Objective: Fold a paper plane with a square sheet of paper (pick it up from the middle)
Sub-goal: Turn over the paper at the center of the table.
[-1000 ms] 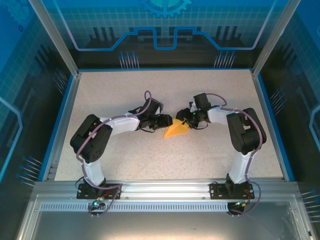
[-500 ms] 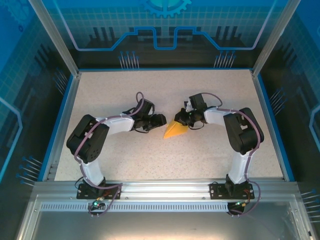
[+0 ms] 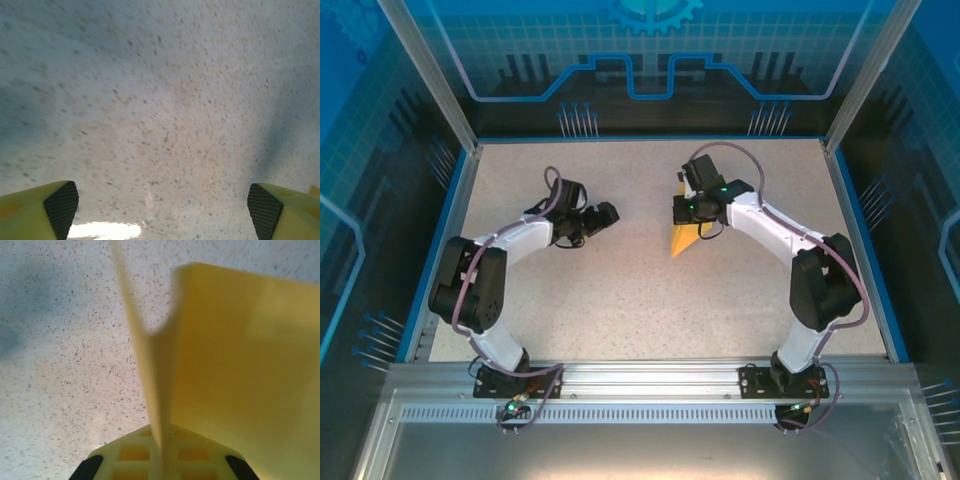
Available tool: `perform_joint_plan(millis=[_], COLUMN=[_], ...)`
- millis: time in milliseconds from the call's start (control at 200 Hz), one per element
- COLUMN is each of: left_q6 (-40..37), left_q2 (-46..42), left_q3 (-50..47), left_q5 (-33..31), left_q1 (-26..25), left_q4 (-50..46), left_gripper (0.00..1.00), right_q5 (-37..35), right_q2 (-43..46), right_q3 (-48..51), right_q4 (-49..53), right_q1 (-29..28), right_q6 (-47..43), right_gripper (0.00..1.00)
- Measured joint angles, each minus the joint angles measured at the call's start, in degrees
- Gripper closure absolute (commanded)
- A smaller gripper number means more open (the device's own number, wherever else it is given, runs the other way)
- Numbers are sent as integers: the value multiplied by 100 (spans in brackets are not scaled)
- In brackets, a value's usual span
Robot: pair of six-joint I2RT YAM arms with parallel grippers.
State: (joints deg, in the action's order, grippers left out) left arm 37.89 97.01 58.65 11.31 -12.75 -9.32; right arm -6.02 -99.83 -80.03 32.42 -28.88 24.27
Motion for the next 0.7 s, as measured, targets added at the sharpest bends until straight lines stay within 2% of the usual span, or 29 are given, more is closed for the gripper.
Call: perform_joint_plan(millis=[130,370,565,700], left_q6=[-66,-103,-192,-201], left_q2=[-111,-656,-1213,-1545], left_q3=[173,334,463,492], left_q5=[-68,-306,-619,-750], left_q1=[254,503,680,820], left_q4=[-229,-649,-1021,-1202], left_gripper=[1,2,2,1], right_q5=[-1043,-3117,-3943,-4227], right_q2=[-234,-1456,-2159,-2459], right_q3=[-422,-1193,-1456,-1576], right_q4=[514,1272,1692,1906], right_q1=[-407,-1233,-1768,-2133], right_q6=[-356,-839,-999,-981], right_gripper=[98,97,95,89])
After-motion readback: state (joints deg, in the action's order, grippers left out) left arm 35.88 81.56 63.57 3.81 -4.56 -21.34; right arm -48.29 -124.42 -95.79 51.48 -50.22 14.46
